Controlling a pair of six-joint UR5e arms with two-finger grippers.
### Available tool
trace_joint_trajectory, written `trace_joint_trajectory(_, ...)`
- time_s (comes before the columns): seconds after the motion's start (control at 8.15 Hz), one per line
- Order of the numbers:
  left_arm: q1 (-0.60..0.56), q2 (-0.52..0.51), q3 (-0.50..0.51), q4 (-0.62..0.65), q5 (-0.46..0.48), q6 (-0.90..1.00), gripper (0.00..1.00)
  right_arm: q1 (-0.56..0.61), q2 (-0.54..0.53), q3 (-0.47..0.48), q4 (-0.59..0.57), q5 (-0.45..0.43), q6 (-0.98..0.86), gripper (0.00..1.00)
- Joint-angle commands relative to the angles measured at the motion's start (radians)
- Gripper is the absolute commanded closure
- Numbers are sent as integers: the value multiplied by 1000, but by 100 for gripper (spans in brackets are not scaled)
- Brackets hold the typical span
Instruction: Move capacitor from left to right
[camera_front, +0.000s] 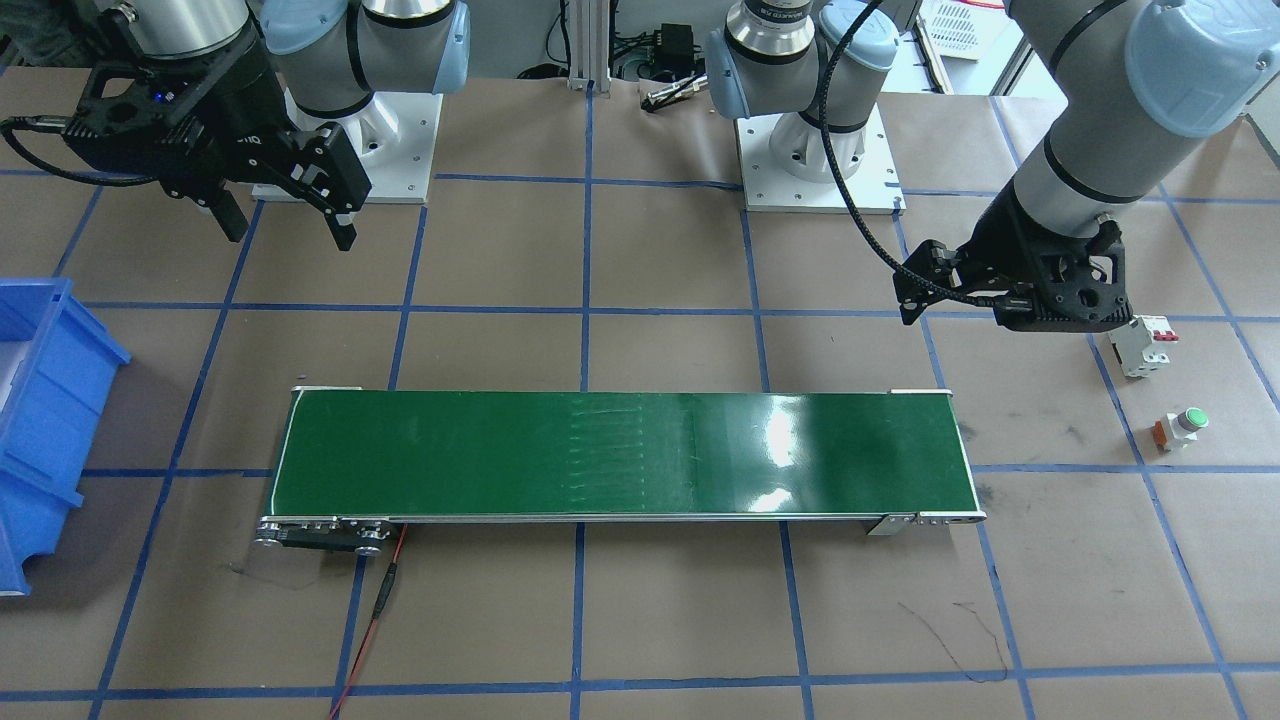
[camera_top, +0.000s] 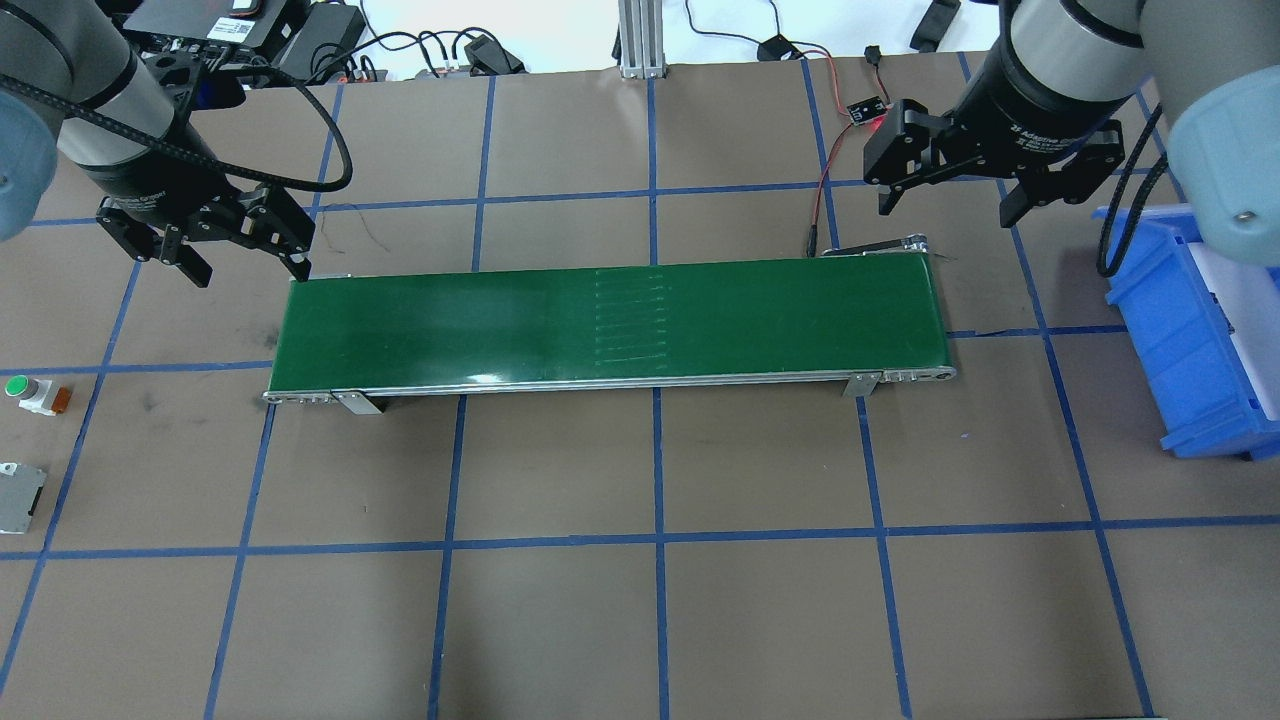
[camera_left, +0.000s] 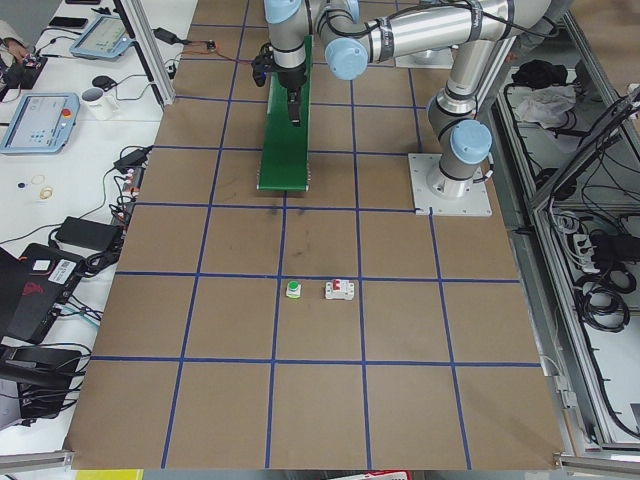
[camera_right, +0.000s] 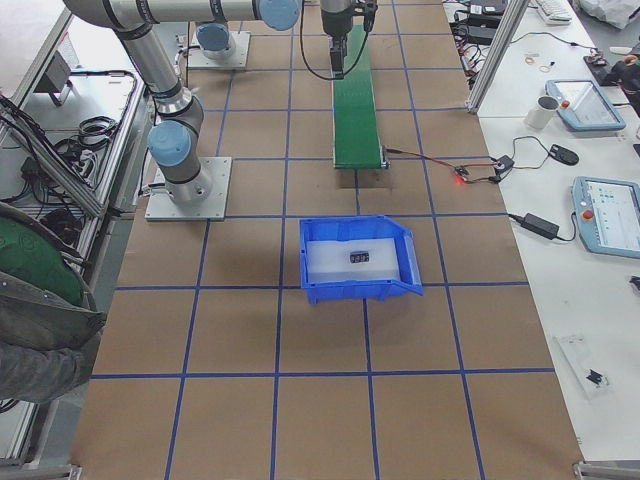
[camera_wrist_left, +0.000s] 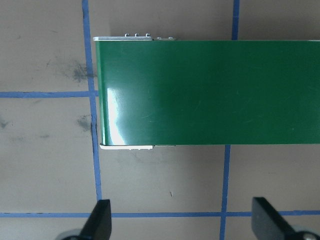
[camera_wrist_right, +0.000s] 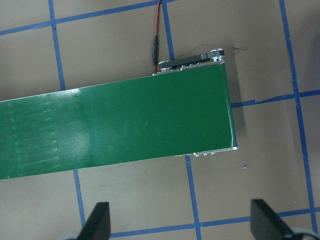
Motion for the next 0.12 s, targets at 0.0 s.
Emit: trace_joint_trajectory(0.0,-1,-1,0,1,0,-3,0,1,5,0,-3,-2,-7,0)
